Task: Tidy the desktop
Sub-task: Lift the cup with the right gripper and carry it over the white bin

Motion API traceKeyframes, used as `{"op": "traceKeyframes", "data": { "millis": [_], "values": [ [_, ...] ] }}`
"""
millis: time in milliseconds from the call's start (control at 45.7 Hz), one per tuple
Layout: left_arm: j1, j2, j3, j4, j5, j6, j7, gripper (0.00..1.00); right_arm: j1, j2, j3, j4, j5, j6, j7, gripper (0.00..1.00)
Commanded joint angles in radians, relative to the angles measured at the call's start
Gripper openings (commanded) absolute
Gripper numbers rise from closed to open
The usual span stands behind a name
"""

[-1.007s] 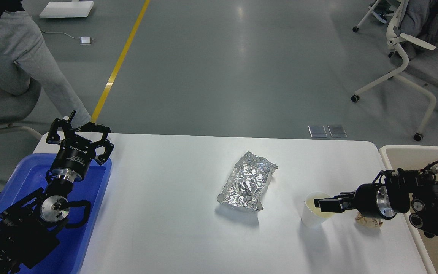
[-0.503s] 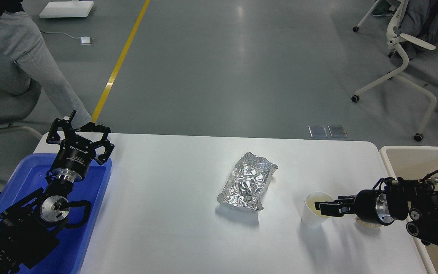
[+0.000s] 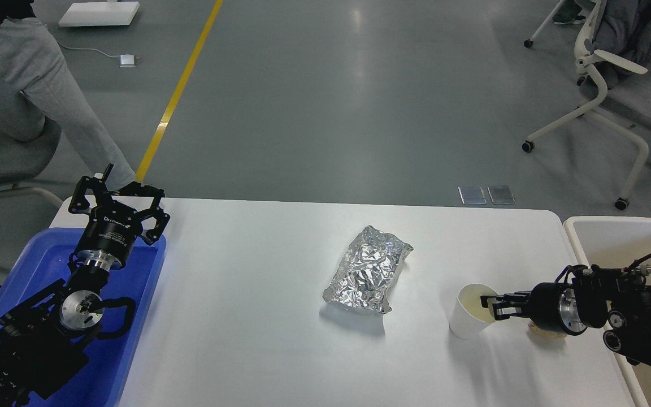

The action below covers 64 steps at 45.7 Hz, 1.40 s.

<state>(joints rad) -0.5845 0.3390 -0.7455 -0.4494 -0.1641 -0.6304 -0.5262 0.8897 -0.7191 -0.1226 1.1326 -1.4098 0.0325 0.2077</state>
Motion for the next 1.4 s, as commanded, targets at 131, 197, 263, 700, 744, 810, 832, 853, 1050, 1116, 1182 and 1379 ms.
{"op": "traceKeyframes", "data": {
  "millis": [131,197,263,700,744,810,832,853,1050,1116,1182,1379],
  "values": [
    [0.0,0.0,0.0,0.0,0.0,0.0,0.0,1.0,0.04,-0.048,0.006,0.058,0.015,0.015,0.035,0.0],
    [0.0,0.0,0.0,0.0,0.0,0.0,0.0,1.0,0.07,-0.086,-0.002,0.096,0.015,0.035,0.035,0.0],
    [0.0,0.0,0.0,0.0,0.0,0.0,0.0,1.0,0.106,-0.118,-0.002,0.133,0.015,0.067,0.035,0.0],
    [0.0,0.0,0.0,0.0,0.0,0.0,0.0,1.0,0.405,-0.365,0.021,0.311,0.074,0.282,0.058,0.0],
    [0.0,0.0,0.0,0.0,0.0,0.0,0.0,1.0,0.423,-0.382,0.021,0.32,0.077,0.296,0.058,0.0],
    [0.0,0.0,0.0,0.0,0.0,0.0,0.0,1.0,0.449,-0.402,0.027,0.338,0.08,0.308,0.058,0.0],
    [0.0,0.0,0.0,0.0,0.0,0.0,0.0,1.0,0.463,-0.411,0.028,0.345,0.08,0.311,0.058,0.0],
    [0.0,0.0,0.0,0.0,0.0,0.0,0.0,1.0,0.475,-0.419,0.028,0.348,0.078,0.316,0.058,0.0],
    [0.0,0.0,0.0,0.0,0.0,0.0,0.0,1.0,0.552,-0.433,0.024,0.343,0.071,0.362,0.056,0.0],
    [0.0,0.0,0.0,0.0,0.0,0.0,0.0,1.0,0.549,-0.437,0.024,0.343,0.072,0.359,0.056,0.0],
    [0.0,0.0,0.0,0.0,0.0,0.0,0.0,1.0,0.545,-0.454,0.028,0.343,0.074,0.353,0.055,0.0],
    [0.0,0.0,0.0,0.0,0.0,0.0,0.0,1.0,0.538,-0.525,0.029,0.335,0.083,0.343,0.058,0.0]
  ]
}}
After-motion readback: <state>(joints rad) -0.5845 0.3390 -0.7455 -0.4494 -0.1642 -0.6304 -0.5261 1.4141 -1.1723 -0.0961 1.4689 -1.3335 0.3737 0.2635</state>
